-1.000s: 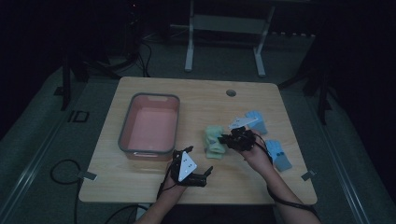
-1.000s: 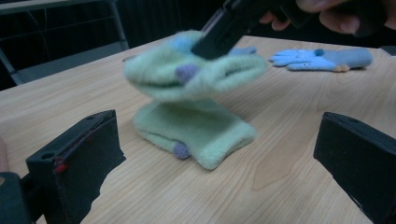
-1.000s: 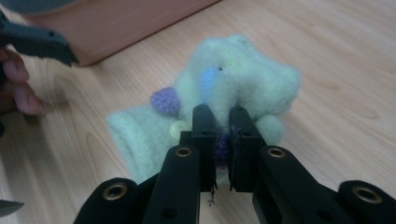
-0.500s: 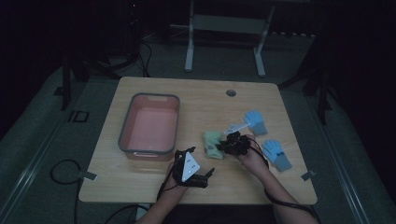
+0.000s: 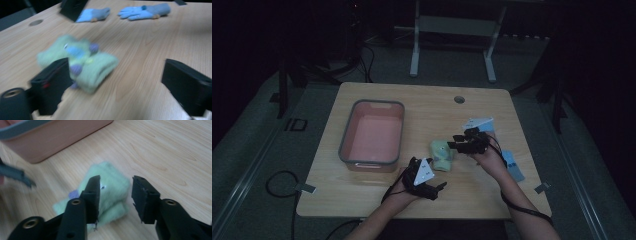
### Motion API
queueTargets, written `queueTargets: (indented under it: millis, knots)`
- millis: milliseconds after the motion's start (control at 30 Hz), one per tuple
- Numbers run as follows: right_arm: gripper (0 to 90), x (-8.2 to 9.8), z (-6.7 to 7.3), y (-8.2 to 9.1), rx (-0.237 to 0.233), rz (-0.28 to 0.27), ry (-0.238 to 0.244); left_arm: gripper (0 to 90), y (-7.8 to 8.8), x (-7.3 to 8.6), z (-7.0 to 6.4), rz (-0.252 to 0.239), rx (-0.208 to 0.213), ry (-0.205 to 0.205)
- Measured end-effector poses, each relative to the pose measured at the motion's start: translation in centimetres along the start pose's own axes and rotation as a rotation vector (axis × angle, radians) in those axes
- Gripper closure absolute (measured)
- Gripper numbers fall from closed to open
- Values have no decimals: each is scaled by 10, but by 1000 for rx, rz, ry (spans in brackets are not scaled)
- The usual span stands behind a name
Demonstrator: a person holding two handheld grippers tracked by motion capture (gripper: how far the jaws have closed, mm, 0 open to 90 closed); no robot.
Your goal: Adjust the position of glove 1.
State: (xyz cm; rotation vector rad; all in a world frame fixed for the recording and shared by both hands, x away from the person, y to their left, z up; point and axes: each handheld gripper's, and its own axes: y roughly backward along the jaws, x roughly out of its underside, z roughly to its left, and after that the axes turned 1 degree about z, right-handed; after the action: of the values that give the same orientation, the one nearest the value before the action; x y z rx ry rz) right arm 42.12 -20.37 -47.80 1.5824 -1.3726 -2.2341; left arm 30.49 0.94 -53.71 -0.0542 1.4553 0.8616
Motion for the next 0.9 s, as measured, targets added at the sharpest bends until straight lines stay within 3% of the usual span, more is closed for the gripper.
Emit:
queueTargets:
  millis: [67, 167, 267, 467, 567, 600, 667, 700, 800, 833, 867, 900]
  knots:
    - [514, -4, -4, -5, -17, 2, -17, 179, -8, -6, 4, 17, 26, -38]
    - [458, -5, -8, -18, -78, -9, -35, 222, -22, -10, 10, 68, 58, -92]
    - [414, -3, -13, -35, -82, 20, -45, 303, -35, -9, 15, 129, 50, -139]
    - [364, 12, -22, -62, -125, 98, -77, 393, -47, -3, 25, 210, 79, -162]
    - [374, 15, -25, -67, -159, 115, -90, 426, -49, -1, 26, 212, 83, -167]
    - [445, 17, -28, -71, -216, 129, -137, 431, -50, 0, 26, 215, 78, -176]
    - [459, 17, -28, -72, -219, 130, -134, 432, -51, 1, 25, 215, 74, -179]
    - [532, 18, -28, -72, -233, 137, -152, 432, -51, 2, 24, 215, 71, -190]
    - [598, 17, -27, -71, -230, 139, -158, 464, -52, 2, 24, 217, 52, -208]
    - [650, 16, -24, -68, -210, 137, -146, 548, -52, 1, 23, 225, 34, -224]
    - [650, 16, -24, -68, -210, 137, -146, 548, -52, 0, 23, 230, 25, -233]
    - [680, 14, -21, -66, -190, 138, -131, 628, -51, -3, 24, 238, 17, -246]
